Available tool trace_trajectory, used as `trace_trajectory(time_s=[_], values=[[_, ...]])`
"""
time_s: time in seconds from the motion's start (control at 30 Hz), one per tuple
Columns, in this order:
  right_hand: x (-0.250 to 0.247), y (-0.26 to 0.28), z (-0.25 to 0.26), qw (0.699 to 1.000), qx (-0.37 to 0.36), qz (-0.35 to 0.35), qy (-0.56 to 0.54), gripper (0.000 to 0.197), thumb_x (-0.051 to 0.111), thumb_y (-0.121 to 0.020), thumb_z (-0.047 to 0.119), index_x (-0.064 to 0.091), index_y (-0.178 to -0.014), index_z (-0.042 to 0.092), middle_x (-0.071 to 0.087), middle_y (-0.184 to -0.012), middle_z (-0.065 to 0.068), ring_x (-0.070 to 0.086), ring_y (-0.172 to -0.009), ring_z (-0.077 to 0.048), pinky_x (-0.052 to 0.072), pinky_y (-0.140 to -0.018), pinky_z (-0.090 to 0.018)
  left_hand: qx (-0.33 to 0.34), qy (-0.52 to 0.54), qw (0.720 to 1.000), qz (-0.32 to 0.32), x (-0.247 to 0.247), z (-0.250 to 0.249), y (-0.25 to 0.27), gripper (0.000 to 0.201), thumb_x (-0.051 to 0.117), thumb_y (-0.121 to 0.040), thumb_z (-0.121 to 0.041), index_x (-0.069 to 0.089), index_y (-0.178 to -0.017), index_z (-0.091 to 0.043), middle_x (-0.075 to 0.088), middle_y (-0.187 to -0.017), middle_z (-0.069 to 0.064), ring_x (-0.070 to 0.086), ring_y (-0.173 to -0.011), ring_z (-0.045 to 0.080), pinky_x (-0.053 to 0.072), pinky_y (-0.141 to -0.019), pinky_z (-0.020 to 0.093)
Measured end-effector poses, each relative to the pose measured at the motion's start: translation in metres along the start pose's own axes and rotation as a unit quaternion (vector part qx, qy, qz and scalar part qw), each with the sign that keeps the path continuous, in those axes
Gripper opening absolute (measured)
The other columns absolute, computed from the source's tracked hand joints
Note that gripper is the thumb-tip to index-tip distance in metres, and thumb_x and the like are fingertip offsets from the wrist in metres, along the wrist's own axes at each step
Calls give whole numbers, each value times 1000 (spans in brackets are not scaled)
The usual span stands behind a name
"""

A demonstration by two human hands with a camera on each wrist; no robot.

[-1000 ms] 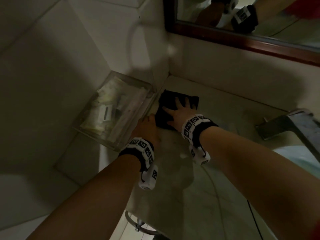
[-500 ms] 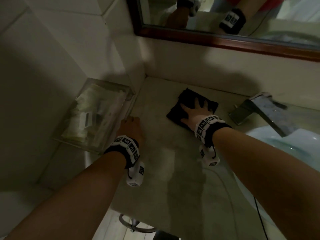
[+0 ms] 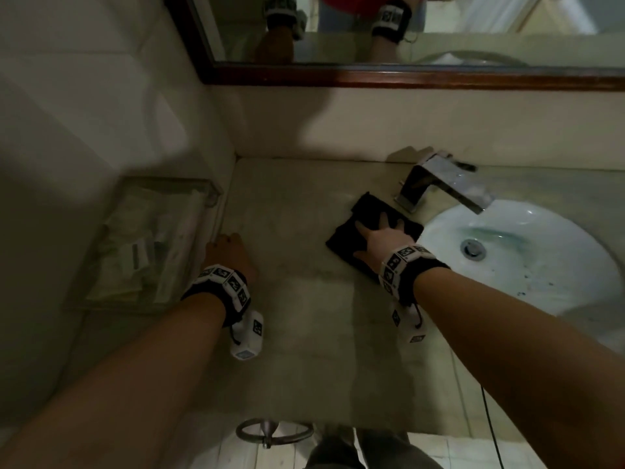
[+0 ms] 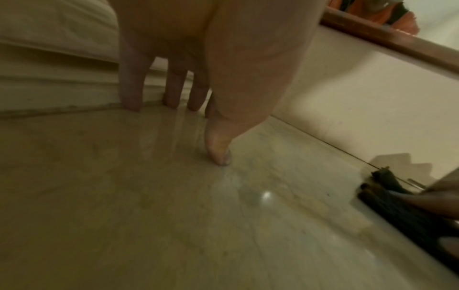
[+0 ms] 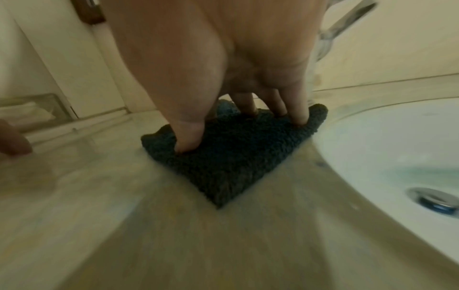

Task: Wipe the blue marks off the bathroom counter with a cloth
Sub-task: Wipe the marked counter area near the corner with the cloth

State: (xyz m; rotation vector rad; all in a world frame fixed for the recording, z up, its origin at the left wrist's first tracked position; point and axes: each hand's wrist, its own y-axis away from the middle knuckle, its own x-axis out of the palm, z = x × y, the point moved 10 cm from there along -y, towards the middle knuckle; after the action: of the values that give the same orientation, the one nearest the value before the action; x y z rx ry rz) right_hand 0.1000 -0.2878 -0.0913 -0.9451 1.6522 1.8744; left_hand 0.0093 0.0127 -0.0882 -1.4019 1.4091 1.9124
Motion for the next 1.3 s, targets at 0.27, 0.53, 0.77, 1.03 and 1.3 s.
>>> trace_trajectory(time_s=[0.27, 0.53, 0.77, 1.03, 1.3], values=[[2, 4, 3, 1000, 1, -25, 12, 67, 43, -97, 54, 1, -150, 52, -13, -163, -3, -3, -147, -43, 30, -111, -60, 4, 29, 999, -16, -1, 5, -1, 64, 65, -82, -28, 37, -136, -11, 36, -142, 12, 34, -130, 33, 38, -103, 43], [-24, -35, 35, 1000, 3, -6, 9, 67, 40, -98, 53, -3, -149, 52, -21, -161, -1, -13, -147, -41, 24, -112, -64, 10, 47, 999, -26, -4, 5, 2, 57, 58, -82, -23, 39, -135, -13, 37, -140, 11, 35, -128, 31, 39, -101, 43], [-40, -57, 70, 999, -18, -20, 22, 66, 39, -99, 54, -3, -150, 51, -20, -162, -3, -12, -146, -43, 12, -115, -65, 21, 50, 997, -48, -5, 3, 2, 53, 59, -83, -27, 41, -131, -12, 39, -140, 11, 36, -127, 32, 38, -103, 42], [-9, -27, 120, 989, -125, -18, 70, 62, 35, -100, 52, 0, -150, 51, -19, -162, -3, -17, -146, -42, 1, -116, -63, 30, 56, 996, -62, -3, 1, 5, 52, 63, -83, -28, 44, -128, -10, 40, -139, 13, 36, -127, 34, 34, -105, 41], [30, 20, 124, 972, -200, -48, 110, 64, 41, -98, 54, 5, -150, 52, -15, -163, -1, -14, -147, -39, 2, -117, -62, 29, 34, 997, -57, 18, -21, 41, 46, 54, -91, -24, 44, -135, -25, 35, -142, 9, 39, -123, 33, 43, -97, 49]])
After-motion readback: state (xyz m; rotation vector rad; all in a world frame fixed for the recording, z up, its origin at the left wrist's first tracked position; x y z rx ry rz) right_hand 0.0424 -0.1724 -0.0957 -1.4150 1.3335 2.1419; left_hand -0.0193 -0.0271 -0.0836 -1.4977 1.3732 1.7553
